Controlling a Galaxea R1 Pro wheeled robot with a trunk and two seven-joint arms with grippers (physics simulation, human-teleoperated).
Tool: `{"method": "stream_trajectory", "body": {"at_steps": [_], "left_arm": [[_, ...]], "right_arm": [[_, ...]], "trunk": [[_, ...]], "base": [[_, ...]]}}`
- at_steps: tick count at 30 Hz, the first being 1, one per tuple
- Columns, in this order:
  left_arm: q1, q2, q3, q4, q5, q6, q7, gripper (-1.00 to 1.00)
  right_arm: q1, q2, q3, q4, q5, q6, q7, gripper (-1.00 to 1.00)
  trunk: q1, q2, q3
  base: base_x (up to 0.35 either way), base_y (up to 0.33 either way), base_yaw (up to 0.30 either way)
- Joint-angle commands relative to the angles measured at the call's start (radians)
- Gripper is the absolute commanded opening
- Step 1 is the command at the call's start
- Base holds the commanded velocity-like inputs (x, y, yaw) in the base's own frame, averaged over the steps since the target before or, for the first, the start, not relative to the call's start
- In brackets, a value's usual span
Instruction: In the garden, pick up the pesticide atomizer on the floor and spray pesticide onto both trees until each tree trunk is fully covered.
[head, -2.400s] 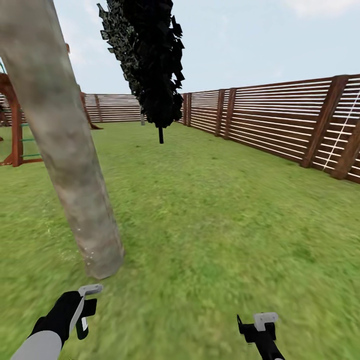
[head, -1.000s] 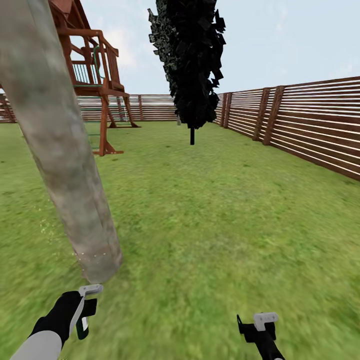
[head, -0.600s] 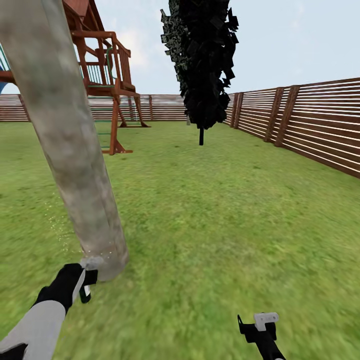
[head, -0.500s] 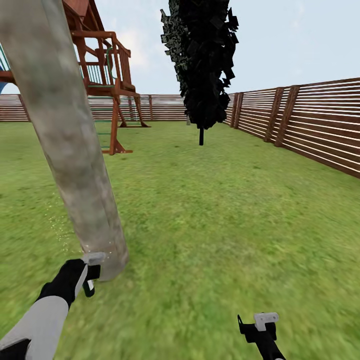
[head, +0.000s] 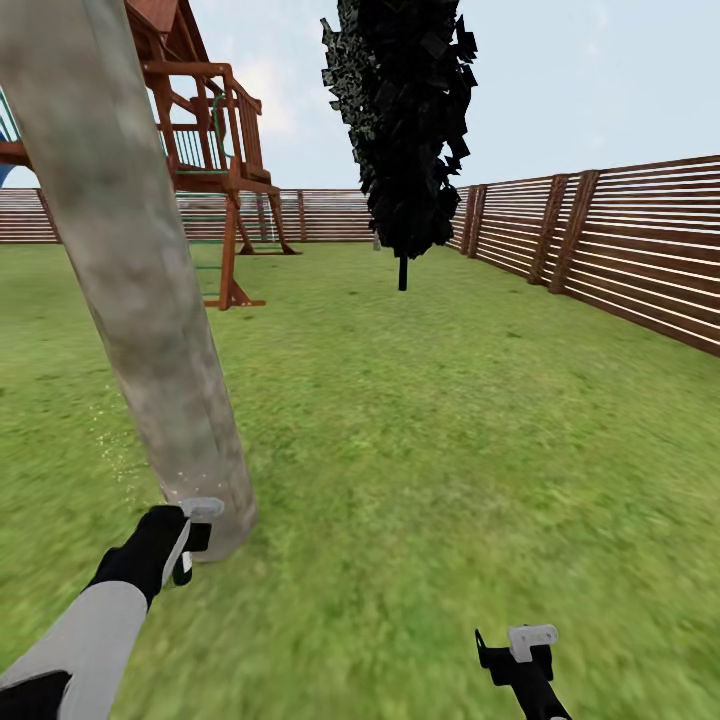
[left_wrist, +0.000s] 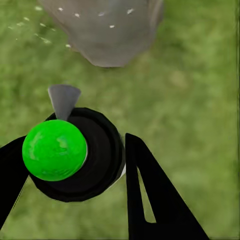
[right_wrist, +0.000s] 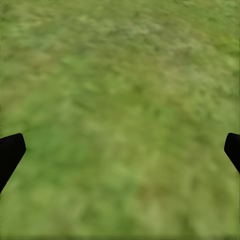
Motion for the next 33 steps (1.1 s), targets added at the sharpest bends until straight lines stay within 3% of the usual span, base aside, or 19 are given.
{"method": "stream_trajectory", "body": {"at_steps": [1, 4, 6, 8, 9, 12, 13, 15, 17, 18, 20, 22, 24, 26, 27, 28, 29, 31, 33], "left_arm": [[-0.006, -0.014, -0.014, -0.011, -0.01, 0.013, -0.001, -1.0], [-0.012, -0.012, -0.024, -0.131, -0.009, 0.07, -0.002, -1.0], [-0.012, 0.011, -0.023, -0.168, -0.01, 0.084, -0.003, -1.0], [-0.011, 0.055, -0.021, -0.184, -0.008, 0.09, -0.004, -1.0], [-0.011, 0.058, -0.024, -0.186, -0.009, 0.092, -0.004, -1.0], [-0.013, 0.034, -0.031, -0.19, -0.006, 0.106, -0.004, -1.0], [-0.014, 0.007, -0.033, -0.208, -0.007, 0.145, -0.004, -1.0], [-0.013, 0.0, -0.03, -0.276, -0.008, 0.207, -0.009, -1.0], [-0.013, 0.037, -0.025, -0.299, -0.007, 0.225, -0.013, -1.0], [-0.012, 0.085, -0.024, -0.305, 0.0, 0.229, -0.017, -1.0], [-0.005, 0.107, -0.029, -0.307, -0.001, 0.231, -0.019, -1.0], [-0.004, 0.101, -0.032, -0.309, -0.001, 0.231, -0.019, -1.0], [-0.02, 0.055, -0.035, -0.314, -0.001, 0.235, -0.019, -1.0], [-0.078, 0.046, -0.034, -0.33, -0.002, 0.311, -0.021, -1.0], [-0.081, 0.06, -0.032, -0.331, -0.004, 0.319, -0.021, -1.0], [-0.076, 0.12, -0.033, -0.331, -0.004, 0.322, -0.021, -1.0], [-0.075, 0.143, -0.035, -0.331, -0.004, 0.321, -0.021, -1.0], [-0.073, 0.164, -0.037, -0.329, -0.005, 0.311, -0.02, -1.0], [-0.048, 0.159, -0.036, -0.318, -0.005, 0.302, -0.018, -1.0]], "right_arm": [[-0.001, 0.0, -0.001, 0.001, 0.01, -0.002, -0.008, 1.0], [-0.001, 0.0, -0.001, 0.001, 0.01, -0.002, -0.008, 1.0], [-0.001, 0.0, -0.001, 0.001, 0.01, -0.002, -0.008, 1.0], [-0.001, 0.0, -0.001, 0.001, 0.01, -0.002, -0.008, 1.0], [-0.001, 0.0, -0.001, 0.001, 0.01, -0.002, -0.008, 1.0], [-0.001, 0.0, -0.001, 0.001, 0.01, -0.002, -0.008, 1.0], [-0.001, 0.0, -0.001, 0.001, 0.01, -0.002, -0.008, 1.0], [-0.001, 0.0, -0.001, 0.001, 0.01, -0.002, -0.008, 1.0], [-0.001, 0.0, -0.001, 0.001, 0.01, -0.002, -0.008, 1.0], [-0.001, 0.0, -0.001, 0.001, 0.01, -0.002, -0.008, 1.0], [-0.001, 0.0, 0.0, 0.001, 0.01, -0.002, -0.008, 1.0], [-0.001, 0.0, 0.0, 0.001, 0.01, -0.002, -0.008, 1.0], [-0.001, 0.0, -0.001, 0.001, 0.01, -0.002, -0.008, 1.0], [-0.001, 0.0, -0.001, 0.001, 0.01, -0.002, -0.008, 1.0], [-0.001, 0.0, 0.0, 0.001, 0.01, -0.002, -0.008, 1.0], [-0.001, 0.0, 0.0, 0.001, 0.01, -0.001, -0.008, 1.0], [-0.001, 0.0, 0.0, 0.001, 0.01, -0.001, -0.008, 1.0], [-0.001, 0.0, 0.0, 0.001, 0.01, -0.001, -0.008, 1.0], [-0.001, 0.0, 0.0, 0.001, 0.01, -0.001, -0.008, 1.0]], "trunk": [[0.0, 0.0, -0.001], [0.0, 0.0, -0.001], [0.0, 0.0, -0.001], [0.0, 0.0, -0.001], [0.0, 0.0, -0.001], [0.0, 0.0, -0.001], [0.0, 0.0, -0.001], [0.0, 0.0, -0.001], [0.0, 0.0, -0.001], [0.0, 0.0, -0.001], [0.0, 0.0, -0.001], [0.0, 0.0, -0.001], [0.0, 0.0, -0.001], [0.0, 0.0, -0.001], [0.0, 0.0, -0.001], [0.0, 0.0, -0.001], [0.0, 0.0, -0.001], [0.0, 0.0, -0.001], [0.0, 0.0, -0.001]], "base": [[0.0, 0.0, 0.114], [0.0, 0.0, 0.125], [0.0, 0.0, 0.026], [0.0, 0.0, 0.007], [0.0, 0.0, 0.002], [0.0, 0.0, 0.0], [0.0, 0.0, 0.0], [0.0, 0.0, 0.0], [0.0, 0.0, 0.0], [0.0, 0.0, 0.0], [0.0, 0.0, 0.0], [0.0, 0.0, 0.0], [0.0, 0.0, 0.0], [0.0, 0.0, 0.0], [0.0, 0.0, 0.0], [0.0, 0.0, 0.0], [0.0, 0.0, 0.0], [0.0, 0.0, 0.0], [0.0, 0.0, 0.0]]}}
